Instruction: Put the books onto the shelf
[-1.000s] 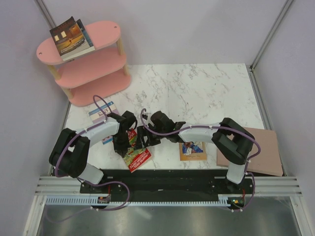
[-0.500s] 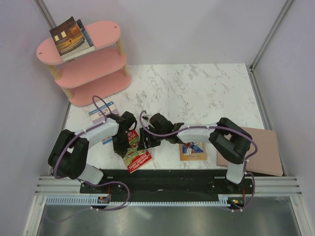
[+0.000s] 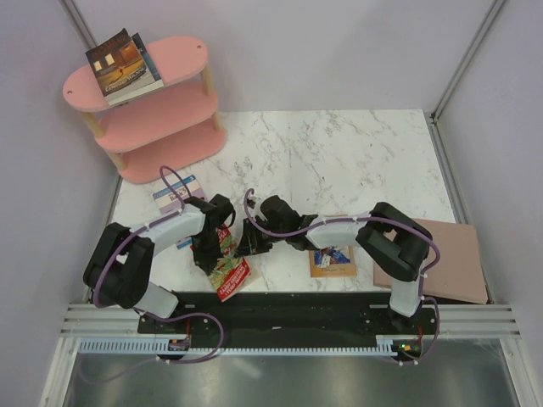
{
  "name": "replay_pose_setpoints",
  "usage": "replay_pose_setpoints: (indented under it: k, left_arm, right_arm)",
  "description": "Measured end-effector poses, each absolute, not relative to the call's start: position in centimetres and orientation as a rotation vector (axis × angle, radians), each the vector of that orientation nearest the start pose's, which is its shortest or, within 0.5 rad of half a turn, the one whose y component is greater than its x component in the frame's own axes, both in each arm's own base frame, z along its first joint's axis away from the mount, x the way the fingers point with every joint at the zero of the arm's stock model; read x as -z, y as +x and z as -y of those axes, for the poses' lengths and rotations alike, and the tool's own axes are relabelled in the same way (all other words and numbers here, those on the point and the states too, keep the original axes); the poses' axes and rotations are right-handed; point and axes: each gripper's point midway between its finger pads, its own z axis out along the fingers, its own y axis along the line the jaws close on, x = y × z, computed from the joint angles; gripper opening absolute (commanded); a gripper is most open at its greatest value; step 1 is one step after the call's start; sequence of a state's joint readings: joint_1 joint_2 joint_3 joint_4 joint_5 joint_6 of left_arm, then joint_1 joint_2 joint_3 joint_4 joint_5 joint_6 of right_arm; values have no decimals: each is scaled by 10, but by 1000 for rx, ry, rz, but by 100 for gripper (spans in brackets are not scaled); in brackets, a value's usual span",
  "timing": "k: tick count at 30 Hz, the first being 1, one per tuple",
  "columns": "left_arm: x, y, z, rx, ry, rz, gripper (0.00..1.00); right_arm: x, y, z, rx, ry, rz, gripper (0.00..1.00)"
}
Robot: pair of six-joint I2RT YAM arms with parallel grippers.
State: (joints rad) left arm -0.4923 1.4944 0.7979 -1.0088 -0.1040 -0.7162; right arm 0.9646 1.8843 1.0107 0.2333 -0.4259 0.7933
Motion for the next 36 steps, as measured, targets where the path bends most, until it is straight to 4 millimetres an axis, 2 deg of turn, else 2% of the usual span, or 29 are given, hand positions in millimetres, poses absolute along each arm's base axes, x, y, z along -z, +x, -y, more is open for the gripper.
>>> replay_pose_setpoints:
  k: [2, 3, 10, 11, 12, 14, 17, 18, 21, 22, 25, 27, 31, 34, 36]
  left_arm:
    - [-20, 138, 84, -262, -342, -3166, 2]
    - [-20, 137, 84, -263, -341, -3167, 2]
    - [-20, 137, 84, -268, -336, -3167, 2]
    - [-20, 137, 84, -267, -336, -3167, 2]
    - [-20, 137, 84, -268, -336, -3167, 2]
    - [-21, 137, 84, -262, -336, -3163, 3]
    - [-22, 138, 84, -235, -336, -3139, 23]
    - [-23, 138, 83, -226, -335, -3125, 44]
    - [-29, 142, 85, -179, -338, -3075, 71]
    - [-33, 147, 88, -141, -338, -3041, 72]
    - [-64, 172, 102, 10, -332, -2901, 82]
    - [-99, 196, 115, 139, -324, -2764, 89]
    - [-168, 228, 133, 384, -313, -2468, 91]
    - [-198, 235, 143, 529, -302, -2314, 88]
    - [-200, 237, 152, 623, -302, -2248, 82]
  right_arm:
    - [-69, 180, -446, -1398, -498, -2468, 39]
    - [-72, 178, -449, -1428, -508, -2454, 45]
    - [-77, 167, -468, -1570, -555, -2429, 44]
    - [-78, 166, -469, -1577, -561, -2430, 35]
    - [-79, 166, -470, -1585, -568, -2430, 21]
    - [-79, 166, -472, -1583, -582, -2428, 0]
    - [-74, 166, -469, -1540, -582, -2455, 0]
    - [-71, 167, -468, -1518, -584, -2466, 0]
    - [-61, 172, -461, -1434, -581, -2496, 0]
    - [-58, 174, -458, -1410, -578, -2504, 0]
    - [-52, 184, -447, -1364, -560, -2529, 0]
    - [-54, 194, -434, -1342, -533, -2535, 0]
    - [-72, 235, -399, -1304, -425, -2501, 0]
    - [-98, 268, -376, -1271, -347, -2427, 0]
    - [-120, 285, -363, -1249, -307, -2367, 0]
